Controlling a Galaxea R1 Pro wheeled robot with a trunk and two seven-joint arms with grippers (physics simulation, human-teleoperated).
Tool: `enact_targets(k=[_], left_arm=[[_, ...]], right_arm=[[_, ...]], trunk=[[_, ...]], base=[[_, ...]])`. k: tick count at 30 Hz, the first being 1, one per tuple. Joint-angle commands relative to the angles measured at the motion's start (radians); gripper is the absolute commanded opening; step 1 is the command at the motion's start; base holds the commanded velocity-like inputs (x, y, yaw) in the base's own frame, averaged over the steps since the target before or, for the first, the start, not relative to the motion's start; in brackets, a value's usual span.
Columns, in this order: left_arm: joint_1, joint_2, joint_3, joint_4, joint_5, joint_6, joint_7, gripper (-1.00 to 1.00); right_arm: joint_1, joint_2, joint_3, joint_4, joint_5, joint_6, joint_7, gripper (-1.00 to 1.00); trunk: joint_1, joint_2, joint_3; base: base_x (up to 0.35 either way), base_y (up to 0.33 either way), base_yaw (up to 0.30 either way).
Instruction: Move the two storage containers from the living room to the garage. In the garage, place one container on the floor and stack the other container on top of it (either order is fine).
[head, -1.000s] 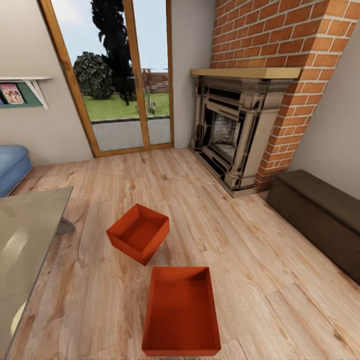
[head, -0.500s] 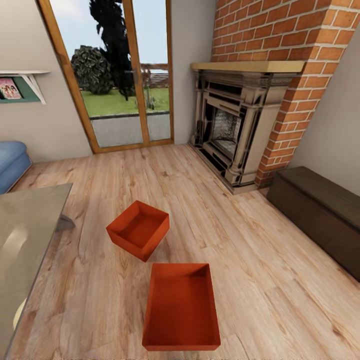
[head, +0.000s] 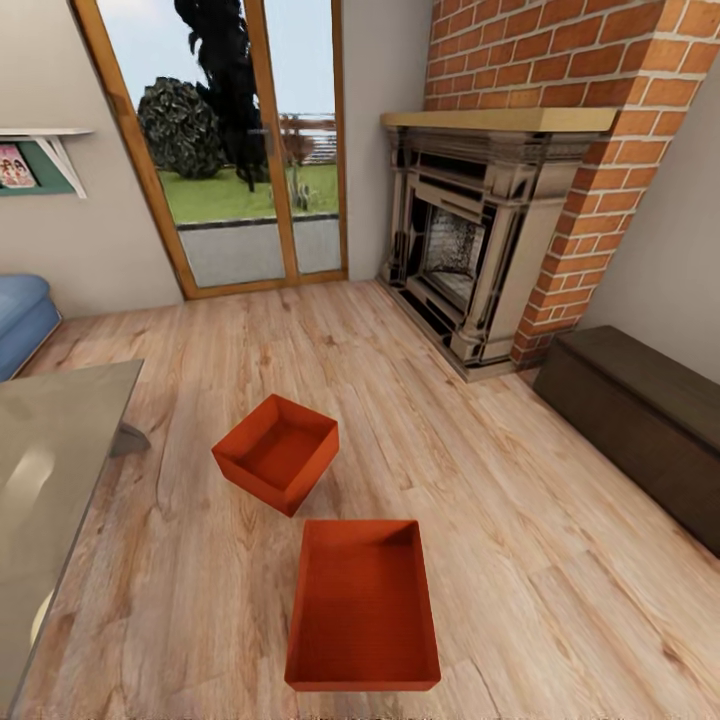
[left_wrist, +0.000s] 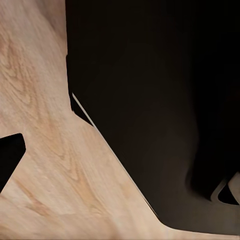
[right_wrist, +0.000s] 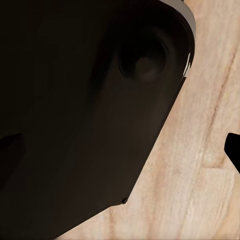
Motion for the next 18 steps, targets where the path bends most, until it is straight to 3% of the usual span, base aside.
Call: enact_targets(k=[1, 18], left_arm=[[0.000, 0.000, 0.000, 0.000, 0.009, -0.001, 0.001, 1.00], [0.000, 0.000, -0.001, 0.000, 0.009, -0.001, 0.001, 1.00]], right_arm=[[-0.001, 0.000, 0.007, 0.003, -0.011, -0.006, 0.005, 1.00], [-0.001, 0.000, 0.007, 0.003, -0.011, -0.006, 0.005, 1.00]], trunk=[[0.000, 0.000, -0.002], [0.000, 0.000, -0.030]], base=[[0.000, 0.000, 0.000], [0.000, 0.000, 0.000]])
